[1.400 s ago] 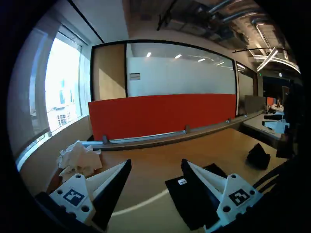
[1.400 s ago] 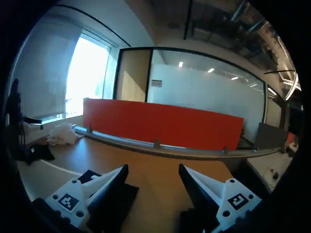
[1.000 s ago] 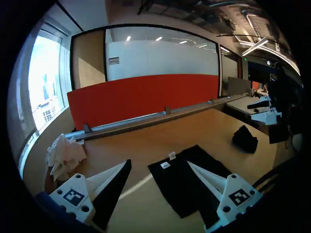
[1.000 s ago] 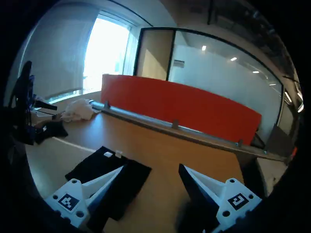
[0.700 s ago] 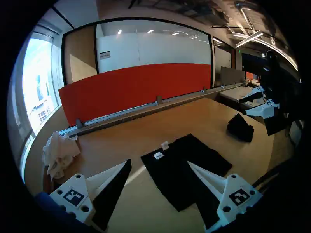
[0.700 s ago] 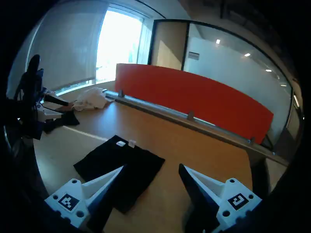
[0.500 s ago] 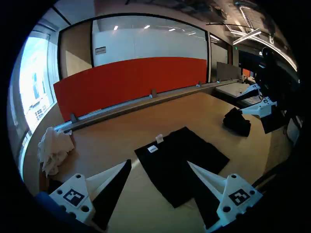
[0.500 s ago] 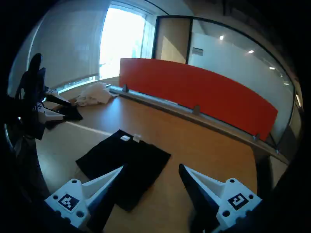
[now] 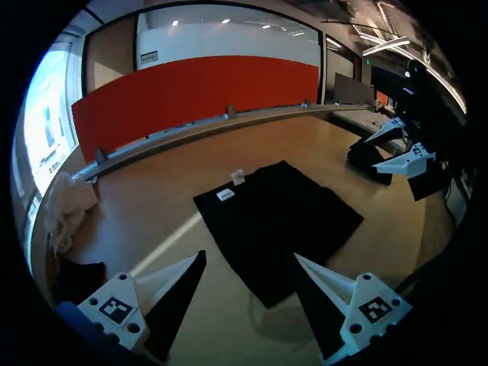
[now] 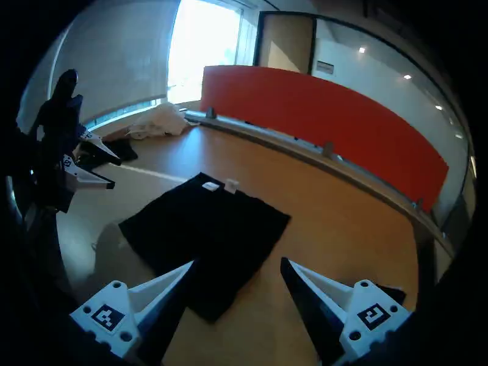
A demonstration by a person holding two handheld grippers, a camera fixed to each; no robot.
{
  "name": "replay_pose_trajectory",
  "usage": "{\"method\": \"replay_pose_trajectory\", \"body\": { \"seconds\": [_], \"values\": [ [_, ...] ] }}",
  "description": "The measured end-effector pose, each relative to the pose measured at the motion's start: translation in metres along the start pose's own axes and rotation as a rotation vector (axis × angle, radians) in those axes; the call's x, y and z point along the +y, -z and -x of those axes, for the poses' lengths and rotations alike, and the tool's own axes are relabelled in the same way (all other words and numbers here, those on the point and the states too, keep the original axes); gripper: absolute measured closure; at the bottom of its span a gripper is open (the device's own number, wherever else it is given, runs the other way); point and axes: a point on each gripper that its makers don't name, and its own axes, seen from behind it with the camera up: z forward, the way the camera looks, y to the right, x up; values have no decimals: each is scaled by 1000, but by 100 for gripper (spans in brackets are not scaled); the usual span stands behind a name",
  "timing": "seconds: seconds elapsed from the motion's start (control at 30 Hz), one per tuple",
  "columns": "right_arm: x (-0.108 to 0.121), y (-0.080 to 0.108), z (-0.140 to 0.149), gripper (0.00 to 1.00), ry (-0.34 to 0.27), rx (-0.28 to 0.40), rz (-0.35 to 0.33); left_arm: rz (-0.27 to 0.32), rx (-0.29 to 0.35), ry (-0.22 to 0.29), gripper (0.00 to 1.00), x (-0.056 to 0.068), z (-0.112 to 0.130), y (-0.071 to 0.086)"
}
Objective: Fold towel
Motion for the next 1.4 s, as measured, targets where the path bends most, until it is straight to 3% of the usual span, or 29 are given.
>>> {"method": "replay_pose_trajectory", "body": {
  "seconds": [0.4,0.7,1.2,1.4],
  "values": [
    [-20,-26,57,1,14,-92,-37,29,-128,-5,5,13,63,-30],
    [-32,-35,90,2,8,-148,-62,50,-186,-13,5,25,88,-42],
    [-37,-37,115,14,17,-186,-93,57,-230,-3,6,38,108,-46],
    [-40,-38,121,24,10,-196,-103,53,-238,-6,13,40,112,-47]
  ]
}}
